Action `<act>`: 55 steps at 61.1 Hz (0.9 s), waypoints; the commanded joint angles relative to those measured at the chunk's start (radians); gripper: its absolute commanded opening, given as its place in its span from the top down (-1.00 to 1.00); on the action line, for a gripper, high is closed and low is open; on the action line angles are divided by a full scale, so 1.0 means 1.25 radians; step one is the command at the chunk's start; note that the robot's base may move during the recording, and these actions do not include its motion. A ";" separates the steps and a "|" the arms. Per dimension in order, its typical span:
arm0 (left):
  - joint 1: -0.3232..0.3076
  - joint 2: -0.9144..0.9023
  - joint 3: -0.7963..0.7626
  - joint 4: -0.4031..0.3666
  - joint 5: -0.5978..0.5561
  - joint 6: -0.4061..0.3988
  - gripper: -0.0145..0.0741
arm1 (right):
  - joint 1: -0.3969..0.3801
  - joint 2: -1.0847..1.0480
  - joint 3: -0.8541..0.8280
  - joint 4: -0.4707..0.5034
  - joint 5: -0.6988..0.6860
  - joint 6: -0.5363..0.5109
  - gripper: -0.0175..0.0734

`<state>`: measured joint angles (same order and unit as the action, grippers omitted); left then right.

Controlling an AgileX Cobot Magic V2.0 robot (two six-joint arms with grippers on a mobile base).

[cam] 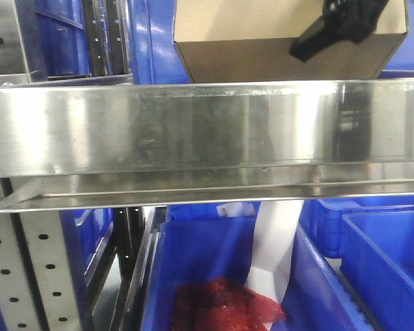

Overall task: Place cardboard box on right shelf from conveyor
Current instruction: 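Lower the box onto the upper shelf beside the blue bins, then open the right gripper and release the box on the shelf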

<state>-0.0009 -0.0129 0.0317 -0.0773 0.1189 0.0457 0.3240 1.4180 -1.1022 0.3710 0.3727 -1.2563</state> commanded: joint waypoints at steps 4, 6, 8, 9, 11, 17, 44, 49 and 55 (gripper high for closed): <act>-0.002 -0.011 0.007 -0.005 -0.068 0.000 0.94 | -0.005 -0.063 -0.011 0.018 -0.039 0.187 -0.76; -0.002 -0.011 0.007 -0.005 -0.068 0.000 0.94 | -0.005 -0.073 -0.006 0.018 -0.040 0.236 -0.76; -0.002 -0.011 0.007 -0.005 -0.068 0.000 0.94 | -0.005 -0.082 0.000 0.015 -0.040 0.300 -0.76; -0.002 -0.011 0.007 -0.005 -0.068 0.000 0.94 | -0.005 -0.090 0.002 0.011 -0.041 0.340 -0.76; -0.002 -0.011 0.007 -0.005 -0.068 0.000 0.93 | -0.005 -0.104 0.007 0.001 -0.043 0.394 -0.76; -0.002 -0.011 0.007 -0.005 -0.068 0.000 0.94 | -0.005 -0.147 0.027 -0.047 -0.055 0.580 -0.75; -0.002 -0.011 0.007 -0.005 -0.068 0.000 0.94 | -0.005 -0.443 0.221 -0.302 -0.159 1.134 -0.51; -0.002 -0.011 0.007 -0.005 -0.068 0.000 0.94 | -0.005 -0.502 0.266 -0.321 -0.172 1.134 -0.24; -0.002 -0.011 0.007 -0.005 -0.068 0.000 0.94 | -0.005 -0.580 0.314 -0.339 -0.171 1.134 0.08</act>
<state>-0.0009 -0.0129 0.0317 -0.0773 0.1189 0.0457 0.3240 0.7759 -0.7216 -0.0199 0.2568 0.1555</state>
